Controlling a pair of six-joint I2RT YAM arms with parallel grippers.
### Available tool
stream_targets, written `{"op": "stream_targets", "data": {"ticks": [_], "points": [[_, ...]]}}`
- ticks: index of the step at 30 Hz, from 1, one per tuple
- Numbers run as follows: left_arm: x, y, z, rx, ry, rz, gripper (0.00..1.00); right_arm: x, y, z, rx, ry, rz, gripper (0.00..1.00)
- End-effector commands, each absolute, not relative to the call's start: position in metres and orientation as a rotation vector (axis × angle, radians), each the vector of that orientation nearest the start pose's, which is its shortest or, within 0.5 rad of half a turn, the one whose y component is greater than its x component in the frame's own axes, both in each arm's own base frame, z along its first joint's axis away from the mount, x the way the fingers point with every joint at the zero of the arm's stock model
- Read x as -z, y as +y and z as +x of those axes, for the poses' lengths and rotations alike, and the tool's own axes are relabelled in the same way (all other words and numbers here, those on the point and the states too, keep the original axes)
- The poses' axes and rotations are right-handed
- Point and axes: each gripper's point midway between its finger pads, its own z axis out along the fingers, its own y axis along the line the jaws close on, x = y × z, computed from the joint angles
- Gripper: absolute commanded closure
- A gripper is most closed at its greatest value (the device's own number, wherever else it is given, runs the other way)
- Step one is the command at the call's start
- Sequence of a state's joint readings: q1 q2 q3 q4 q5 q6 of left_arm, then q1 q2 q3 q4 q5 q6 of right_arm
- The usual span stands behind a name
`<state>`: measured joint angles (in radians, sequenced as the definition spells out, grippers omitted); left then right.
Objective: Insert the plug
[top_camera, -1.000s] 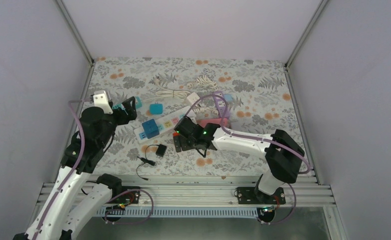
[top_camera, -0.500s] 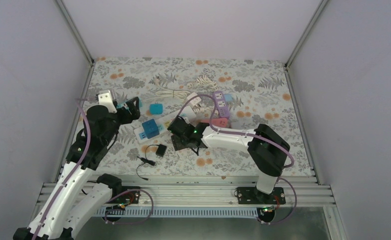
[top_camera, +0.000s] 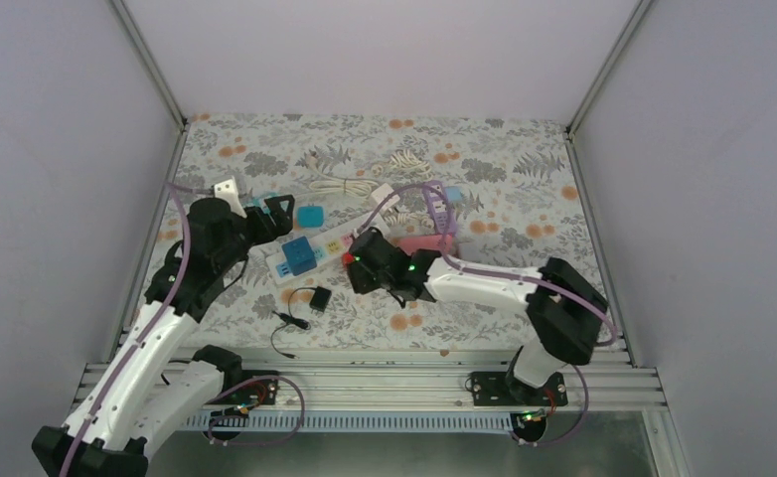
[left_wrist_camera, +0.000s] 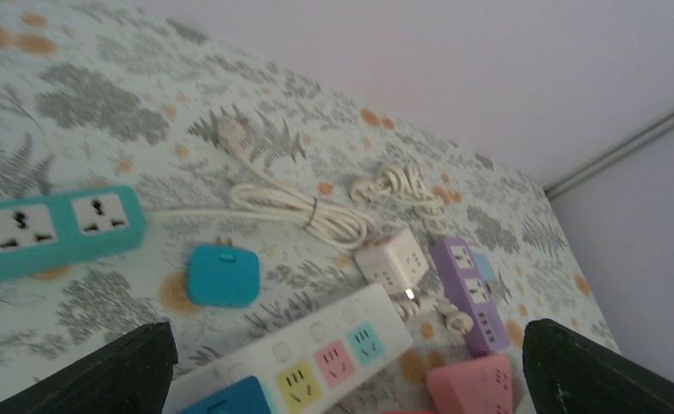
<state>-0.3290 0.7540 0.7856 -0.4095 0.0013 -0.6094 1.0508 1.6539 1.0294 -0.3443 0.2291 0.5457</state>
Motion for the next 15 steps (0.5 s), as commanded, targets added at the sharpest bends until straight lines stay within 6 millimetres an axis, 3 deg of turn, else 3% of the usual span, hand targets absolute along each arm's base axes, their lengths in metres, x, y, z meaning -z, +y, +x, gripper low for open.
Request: {"op": "stream_targets", "data": {"ticks": [1, 6, 10, 12, 15], "points": [[-0.290, -0.123, 0.285, 0.804, 1.976, -0.235, 0.00, -0.173, 0.356, 0.265, -0.550, 2.151, -0.483, 0.41], [-0.297, -0.149, 0.284, 0.972, 2.008, -0.192, 0.00, -0.235, 0.353, 0.266, -0.696, 1.926, -0.443, 0.40], [-0.311, -0.172, 0.273, 1.218, 1.969, -0.166, 0.00, -0.277, 0.346, 0.269, -0.770, 1.807, -0.384, 0.40], [-0.314, -0.179, 0.269, 1.340, 1.962, -0.221, 0.00, -0.295, 0.343, 0.268, -0.798, 1.749, -0.365, 0.41], [-0.310, -0.175, 0.269, 1.460, 1.950, -0.440, 0.00, -0.323, 0.340, 0.265, -0.852, 1.650, -0.340, 0.40]]}}
